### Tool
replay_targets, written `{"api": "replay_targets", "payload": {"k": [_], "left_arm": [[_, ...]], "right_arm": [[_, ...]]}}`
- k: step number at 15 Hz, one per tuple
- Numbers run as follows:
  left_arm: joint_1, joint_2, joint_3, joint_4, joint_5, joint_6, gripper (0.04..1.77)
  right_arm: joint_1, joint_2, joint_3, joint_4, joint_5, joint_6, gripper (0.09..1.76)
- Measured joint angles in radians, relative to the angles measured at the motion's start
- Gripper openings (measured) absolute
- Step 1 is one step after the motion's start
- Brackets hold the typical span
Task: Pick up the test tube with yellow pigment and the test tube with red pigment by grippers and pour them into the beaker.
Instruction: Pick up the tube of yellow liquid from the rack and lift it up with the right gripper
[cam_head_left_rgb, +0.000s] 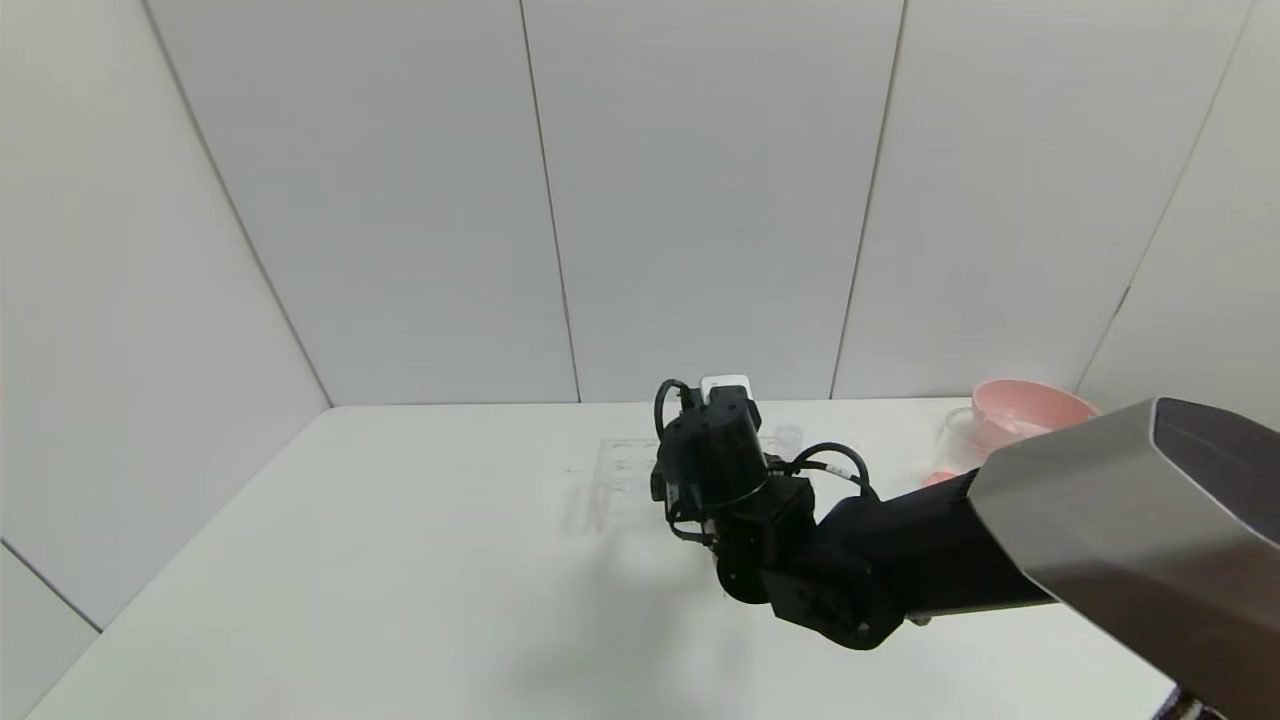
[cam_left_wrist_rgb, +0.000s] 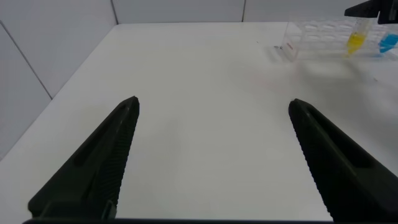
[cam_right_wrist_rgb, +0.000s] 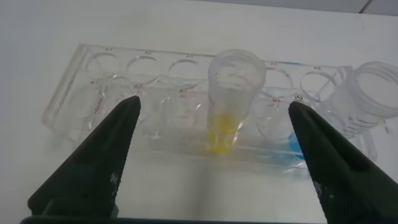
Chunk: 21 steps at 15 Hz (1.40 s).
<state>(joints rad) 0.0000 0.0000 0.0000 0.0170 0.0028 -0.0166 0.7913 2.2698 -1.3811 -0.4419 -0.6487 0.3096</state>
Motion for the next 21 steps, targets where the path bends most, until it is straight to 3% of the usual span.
{"api": "replay_targets", "payload": {"k": [8, 21], "left_arm": [[0.0, 0.0, 0.0, 0.0, 0.0, 0.0, 1.72], [0.0, 0.0, 0.0, 0.0, 0.0, 0.0, 1.72]], "right_arm": [[-0.056, 0.111, -0.136, 0.001, 0.004, -0.013, 1.71], [-0.058, 0.122, -0.151, -0.01, 0.006, -0.026, 1.71]]}}
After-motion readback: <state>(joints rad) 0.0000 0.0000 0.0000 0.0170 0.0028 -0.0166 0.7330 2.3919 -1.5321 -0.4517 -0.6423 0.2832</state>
